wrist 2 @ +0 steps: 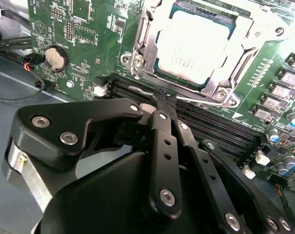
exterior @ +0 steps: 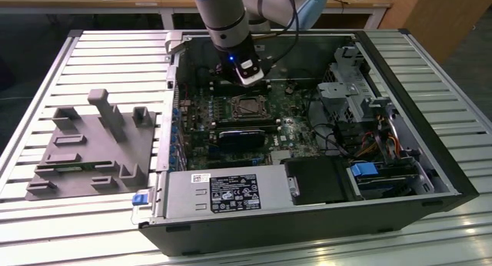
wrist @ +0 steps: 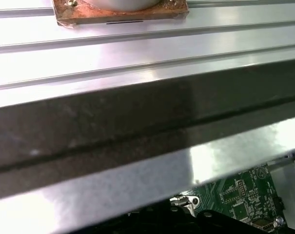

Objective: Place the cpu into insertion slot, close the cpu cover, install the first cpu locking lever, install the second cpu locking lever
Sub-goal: 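Install the first cpu locking lever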

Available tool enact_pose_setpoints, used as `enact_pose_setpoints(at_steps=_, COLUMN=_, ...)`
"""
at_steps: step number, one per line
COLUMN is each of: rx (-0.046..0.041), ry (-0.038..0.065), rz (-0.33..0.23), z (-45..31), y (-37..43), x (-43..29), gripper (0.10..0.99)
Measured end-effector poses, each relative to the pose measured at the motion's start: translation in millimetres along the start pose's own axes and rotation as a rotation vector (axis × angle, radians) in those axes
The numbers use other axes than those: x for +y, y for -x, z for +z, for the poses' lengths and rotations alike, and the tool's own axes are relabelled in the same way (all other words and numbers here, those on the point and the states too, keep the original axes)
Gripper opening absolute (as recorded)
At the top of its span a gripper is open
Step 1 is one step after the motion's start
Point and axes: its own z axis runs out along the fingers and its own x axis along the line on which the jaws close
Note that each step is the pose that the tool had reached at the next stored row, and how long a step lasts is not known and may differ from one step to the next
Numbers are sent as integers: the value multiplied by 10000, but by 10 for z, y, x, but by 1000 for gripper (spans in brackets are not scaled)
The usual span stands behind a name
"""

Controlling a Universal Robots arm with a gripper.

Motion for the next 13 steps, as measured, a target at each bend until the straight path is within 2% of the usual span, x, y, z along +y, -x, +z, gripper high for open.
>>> enact_pose_setpoints(at_steps=13, rx=-51, ry=-96, rz=152, z=45, y=-6, x=-8, gripper=102)
